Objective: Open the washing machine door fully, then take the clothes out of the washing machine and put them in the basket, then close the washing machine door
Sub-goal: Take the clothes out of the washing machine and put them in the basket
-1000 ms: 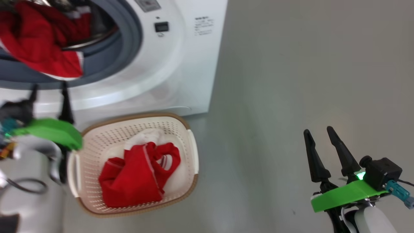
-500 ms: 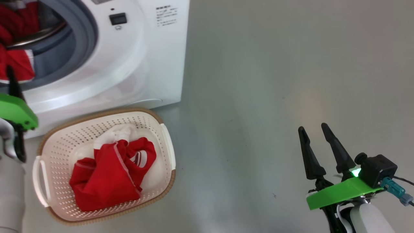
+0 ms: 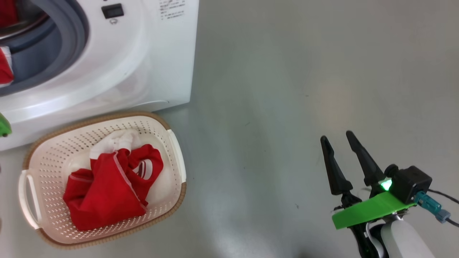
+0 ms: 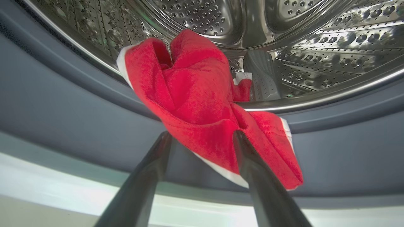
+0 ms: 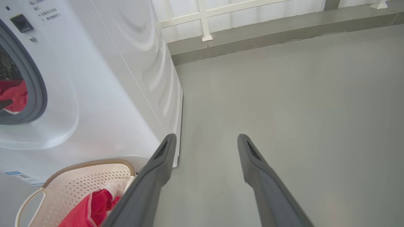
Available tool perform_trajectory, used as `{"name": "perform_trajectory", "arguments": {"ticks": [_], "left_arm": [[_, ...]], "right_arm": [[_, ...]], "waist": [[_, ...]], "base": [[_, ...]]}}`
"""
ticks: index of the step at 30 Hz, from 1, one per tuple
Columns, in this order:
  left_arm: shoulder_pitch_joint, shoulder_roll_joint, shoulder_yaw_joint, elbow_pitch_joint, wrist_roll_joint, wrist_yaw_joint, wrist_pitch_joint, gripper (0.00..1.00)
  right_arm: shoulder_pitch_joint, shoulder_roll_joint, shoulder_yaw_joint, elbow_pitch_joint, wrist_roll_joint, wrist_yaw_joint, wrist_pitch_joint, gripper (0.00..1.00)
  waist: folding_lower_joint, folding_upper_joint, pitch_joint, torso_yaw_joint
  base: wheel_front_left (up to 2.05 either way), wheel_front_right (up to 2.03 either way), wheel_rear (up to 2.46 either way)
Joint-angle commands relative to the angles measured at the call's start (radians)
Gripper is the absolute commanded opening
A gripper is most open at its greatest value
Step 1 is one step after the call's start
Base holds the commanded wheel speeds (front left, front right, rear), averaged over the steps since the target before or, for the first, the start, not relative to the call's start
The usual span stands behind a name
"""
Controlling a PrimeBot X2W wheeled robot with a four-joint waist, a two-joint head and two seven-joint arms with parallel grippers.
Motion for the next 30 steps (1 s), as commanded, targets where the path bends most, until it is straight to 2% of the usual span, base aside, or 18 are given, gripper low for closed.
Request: {"name": "perform_trajectory", "arguments": {"ticks": [1,6,7,8,9,10,11,12,20,30], "left_arm": [[-0.016,0.060,0.009,-0.017,0.009,0.011,-0.009,1.00],[-0.028,0.068,-0.003,-0.015,0.014,0.011,-0.009,1.00],[-0.029,0.069,-0.004,-0.015,0.014,0.012,-0.009,0.97],[-0.030,0.071,-0.004,-0.014,0.012,0.012,-0.009,0.67],[-0.031,0.072,-0.004,-0.017,0.012,0.011,-0.009,0.42],[-0.030,0.073,-0.004,-0.025,0.011,0.010,-0.009,0.28],[-0.028,0.073,-0.004,-0.033,0.010,0.009,-0.009,0.08],[-0.025,0.072,-0.004,-0.042,0.009,0.007,-0.009,0.00],[0.024,0.043,0.005,-0.156,0.001,-0.003,-0.009,0.00],[0.212,-0.034,0.051,-0.455,0.015,-0.020,-0.009,0.00]], "right_arm": [[-0.018,-0.004,0.024,-0.028,0.007,0.007,-0.006,1.00],[-0.024,-0.003,0.027,-0.031,0.007,0.007,-0.006,1.00],[-0.024,-0.003,0.027,-0.031,0.006,0.007,-0.006,1.00],[-0.024,-0.003,0.027,-0.032,0.006,0.007,-0.006,1.00],[-0.024,-0.003,0.027,-0.032,0.006,0.007,-0.006,1.00],[-0.024,-0.003,0.026,-0.032,0.006,0.007,-0.006,1.00],[-0.024,-0.003,0.025,-0.032,0.005,0.007,-0.006,1.00],[-0.024,-0.003,0.024,-0.031,0.005,0.007,-0.006,1.00],[-0.027,-0.003,0.019,-0.027,0.013,0.007,-0.006,1.00],[-0.013,-0.003,0.011,-0.023,0.009,0.007,-0.006,1.00]], "waist": [[0.0000,-0.0001,0.013,-0.006],[0.0000,-0.0001,0.028,-0.013],[0.0000,-0.0001,0.029,-0.015],[0.0000,-0.0001,0.030,-0.016],[0.0000,-0.0001,0.031,-0.018],[0.0000,-0.0001,0.031,-0.018],[0.0000,-0.0001,0.032,-0.018],[0.0000,-0.0001,0.032,-0.018],[0.0000,-0.0001,0.014,-0.003],[0.0000,-0.0001,-0.038,0.037]], "base": [[0.00,0.00,0.00],[0.00,0.00,0.00],[0.00,0.00,0.00],[0.00,0.00,0.00],[0.00,0.00,0.00],[0.00,0.00,0.00],[0.00,0.00,0.00],[0.00,0.00,0.00],[0.00,0.00,0.00],[0.00,0.00,0.00]]}}
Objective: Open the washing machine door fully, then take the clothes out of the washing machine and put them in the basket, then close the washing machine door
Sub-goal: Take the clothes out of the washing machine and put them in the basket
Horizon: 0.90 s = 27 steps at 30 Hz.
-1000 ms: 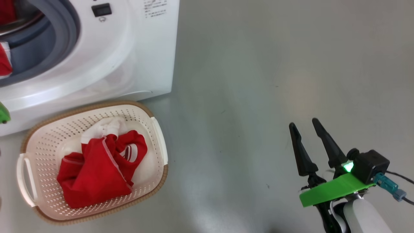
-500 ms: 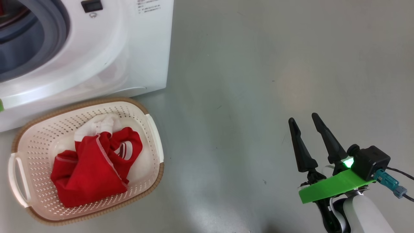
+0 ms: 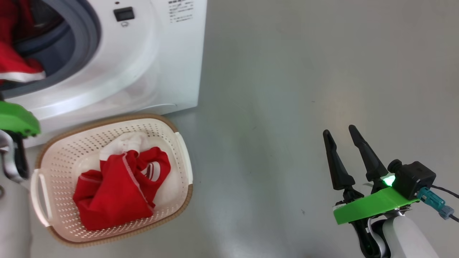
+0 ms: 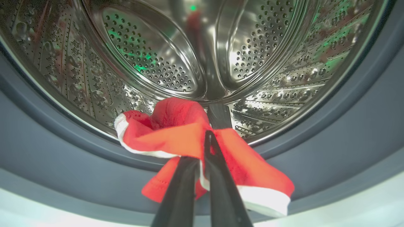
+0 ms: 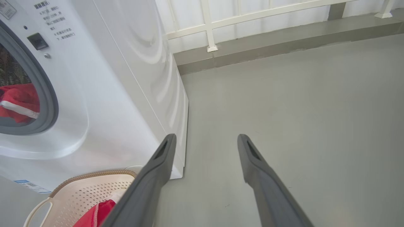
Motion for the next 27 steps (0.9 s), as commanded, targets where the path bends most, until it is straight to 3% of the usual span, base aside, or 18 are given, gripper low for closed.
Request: {"name": "perform_trajectory", "arguments": {"ticks": [1,16,27], "left_arm": [[0.027,0.036,0.024,-0.044,0.016,-0.006,-0.009,0.00],[0.339,-0.165,0.061,-0.473,0.087,-0.077,-0.009,0.00],[0.489,-0.218,0.073,-0.759,0.085,-0.067,-0.009,0.00]], "right_arm": [[0.013,-0.003,0.015,-0.020,-0.001,0.007,-0.006,1.00],[0.047,-0.007,-0.009,-0.019,-0.016,0.007,-0.006,1.00],[0.052,-0.010,-0.007,-0.018,-0.018,0.007,-0.006,1.00]], "waist": [[0.0000,0.0000,-0.018,0.018],[0.0000,0.0000,-0.071,0.108],[0.0000,0.0000,-0.077,0.137]], "base": [[0.00,0.00,0.00],[0.00,0.00,0.00],[0.00,0.00,0.00]]}}
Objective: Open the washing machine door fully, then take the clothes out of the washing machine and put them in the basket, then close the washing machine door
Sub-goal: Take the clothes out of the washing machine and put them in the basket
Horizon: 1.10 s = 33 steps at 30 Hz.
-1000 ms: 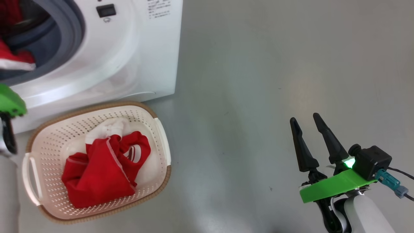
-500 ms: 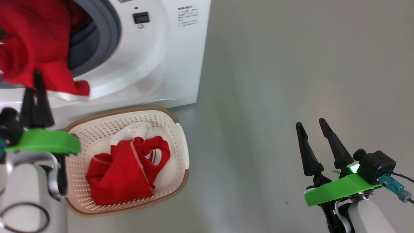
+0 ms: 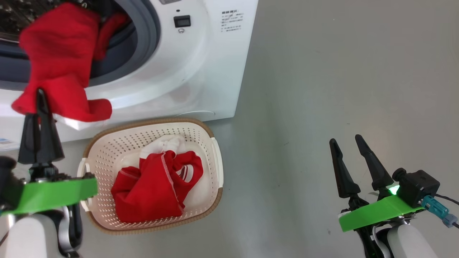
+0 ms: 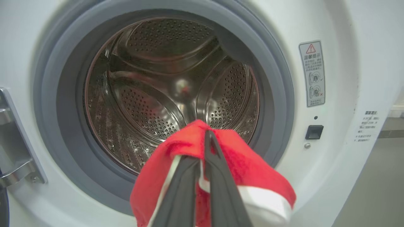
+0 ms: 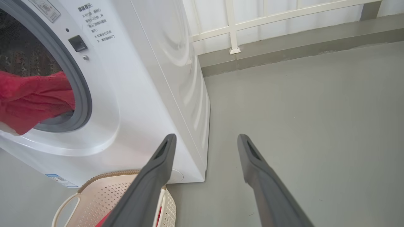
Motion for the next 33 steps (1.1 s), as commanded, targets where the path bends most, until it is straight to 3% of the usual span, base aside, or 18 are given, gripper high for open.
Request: {"name": "perform_trajectory", "arguments": {"ticks": [1,5,9,19,23,29,33], "left_arm": [[0.033,0.017,0.017,-0.086,0.011,0.012,-0.009,0.00],[0.077,0.016,-0.034,-0.152,-0.013,0.043,-0.009,0.00],[0.096,0.015,-0.066,-0.111,-0.038,0.062,-0.009,0.00],[0.054,0.015,-0.061,0.115,-0.055,0.031,-0.009,0.01],[0.000,0.015,-0.059,0.247,-0.032,0.010,-0.009,0.12],[-0.124,0.030,-0.033,0.463,0.022,-0.012,-0.009,0.47],[-0.188,0.051,-0.018,0.555,0.041,-0.009,-0.009,0.50]], "right_arm": [[0.010,-0.007,0.022,-0.023,-0.008,0.007,-0.006,1.00],[0.007,-0.008,0.027,-0.022,-0.006,0.007,-0.006,1.00],[0.003,-0.008,0.035,-0.021,-0.004,0.007,-0.006,1.00],[-0.012,-0.006,0.041,-0.021,0.001,0.007,-0.006,1.00],[-0.025,-0.004,0.043,-0.024,0.004,0.007,-0.006,1.00],[-0.062,-0.001,0.053,-0.029,0.013,0.007,-0.006,1.00],[-0.079,0.000,0.058,-0.031,0.022,0.007,-0.006,1.00]], "waist": [[0.0000,0.0000,0.003,0.003],[0.0000,0.0000,0.011,0.005],[0.0000,0.0000,0.017,0.002],[0.0000,0.0000,0.052,-0.020],[0.0000,0.0000,0.085,-0.028],[0.0000,0.0000,0.156,-0.058],[0.0000,0.0000,0.192,-0.080]], "base": [[0.00,0.00,0.00],[0.00,0.00,0.00],[0.00,0.00,0.00],[0.00,0.00,0.00],[0.00,0.00,0.00],[0.00,0.00,0.00],[0.00,0.00,0.00]]}}
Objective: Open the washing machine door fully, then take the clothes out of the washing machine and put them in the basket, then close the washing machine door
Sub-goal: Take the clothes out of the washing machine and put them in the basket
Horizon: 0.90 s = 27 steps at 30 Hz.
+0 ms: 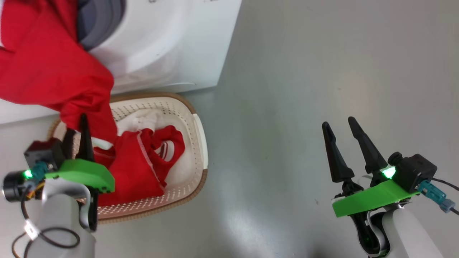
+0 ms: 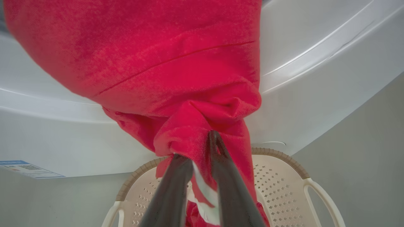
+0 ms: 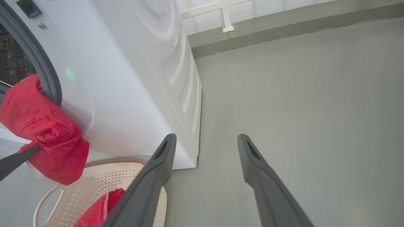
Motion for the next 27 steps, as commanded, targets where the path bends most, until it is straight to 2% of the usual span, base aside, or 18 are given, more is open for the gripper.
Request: {"name": "perform_trajectory", "arguments": {"ticks": [1,5,9,10,11,12,13,27], "left_arm": [[-0.018,0.037,0.031,0.005,0.012,0.004,-0.008,0.52],[-0.078,0.057,0.048,0.067,0.014,0.009,-0.008,0.71],[-0.122,0.066,0.068,0.099,0.011,0.019,-0.008,0.79],[-0.128,0.067,0.070,0.106,0.013,0.021,-0.008,0.88],[-0.133,0.068,0.070,0.112,0.016,0.022,-0.008,0.89],[-0.138,0.068,0.071,0.117,0.018,0.022,-0.008,0.98],[-0.143,0.070,0.072,0.123,0.018,0.021,-0.008,1.00],[-0.112,0.040,0.079,0.111,0.016,0.011,-0.008,1.00]], "right_arm": [[-0.010,0.000,0.025,-0.025,0.015,0.007,-0.006,1.00],[-0.023,0.000,0.029,-0.029,0.031,0.007,-0.006,1.00],[-0.035,0.000,0.029,-0.032,0.039,0.007,-0.006,1.00],[-0.037,0.000,0.029,-0.032,0.040,0.007,-0.006,1.00],[-0.038,0.000,0.028,-0.033,0.041,0.007,-0.006,1.00],[-0.040,0.000,0.028,-0.033,0.042,0.007,-0.006,1.00],[-0.041,0.000,0.027,-0.033,0.042,0.007,-0.006,1.00],[-0.040,0.000,0.012,-0.027,0.021,0.007,-0.006,1.00]], "waist": [[0.0000,0.0000,0.038,-0.030],[0.0000,0.0000,0.066,-0.046],[0.0000,0.0000,0.084,-0.054],[0.0000,0.0000,0.087,-0.055],[0.0000,0.0000,0.089,-0.056],[0.0000,0.0000,0.091,-0.056],[0.0000,0.0000,0.092,-0.056],[0.0000,0.0000,0.061,-0.022]], "base": [[0.00,0.00,0.00],[0.00,0.00,0.00],[0.00,0.00,0.00],[0.00,0.00,0.00],[0.00,0.00,0.00],[0.00,0.00,0.00],[0.00,0.00,0.00],[0.00,0.00,0.00]]}}
